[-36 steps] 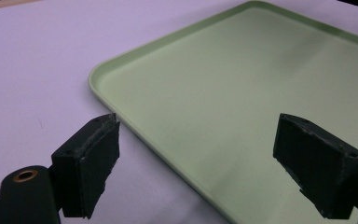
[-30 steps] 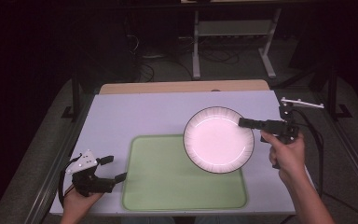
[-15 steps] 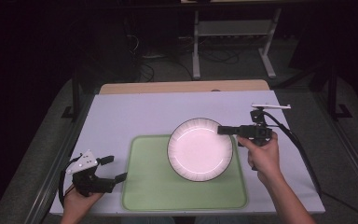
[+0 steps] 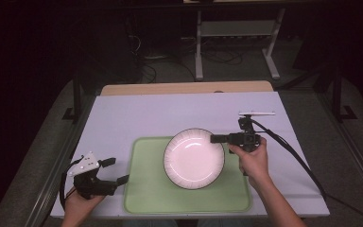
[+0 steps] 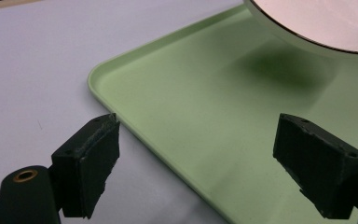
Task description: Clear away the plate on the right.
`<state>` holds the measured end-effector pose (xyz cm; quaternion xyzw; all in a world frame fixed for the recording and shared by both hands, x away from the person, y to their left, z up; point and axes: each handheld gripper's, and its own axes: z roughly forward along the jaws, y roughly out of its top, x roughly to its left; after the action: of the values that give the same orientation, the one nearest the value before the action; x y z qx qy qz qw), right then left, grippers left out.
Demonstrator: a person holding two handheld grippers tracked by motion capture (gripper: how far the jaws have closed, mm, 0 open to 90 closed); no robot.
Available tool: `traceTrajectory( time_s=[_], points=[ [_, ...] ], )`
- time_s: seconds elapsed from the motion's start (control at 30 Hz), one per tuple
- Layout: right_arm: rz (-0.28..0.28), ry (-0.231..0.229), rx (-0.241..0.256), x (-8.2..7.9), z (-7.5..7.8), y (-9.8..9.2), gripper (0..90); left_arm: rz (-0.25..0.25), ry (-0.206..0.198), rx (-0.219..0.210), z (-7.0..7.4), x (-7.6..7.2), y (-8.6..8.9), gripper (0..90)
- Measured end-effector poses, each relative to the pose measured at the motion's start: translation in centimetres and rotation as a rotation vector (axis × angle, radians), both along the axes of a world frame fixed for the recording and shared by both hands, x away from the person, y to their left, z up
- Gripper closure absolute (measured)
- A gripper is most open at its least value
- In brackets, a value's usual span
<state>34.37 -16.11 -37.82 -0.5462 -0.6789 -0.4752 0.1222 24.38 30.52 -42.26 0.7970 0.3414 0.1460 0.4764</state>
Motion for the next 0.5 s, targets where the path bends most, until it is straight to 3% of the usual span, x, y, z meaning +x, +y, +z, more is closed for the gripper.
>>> traceTrajectory(
  time_s=[0.5],
  points=[
    [-0.023,0.03,-0.011,1.0,-2.1,1.5,78.5,0.004,0.0,0.0,0.0,0.0,0.1,14.4]
  ],
)
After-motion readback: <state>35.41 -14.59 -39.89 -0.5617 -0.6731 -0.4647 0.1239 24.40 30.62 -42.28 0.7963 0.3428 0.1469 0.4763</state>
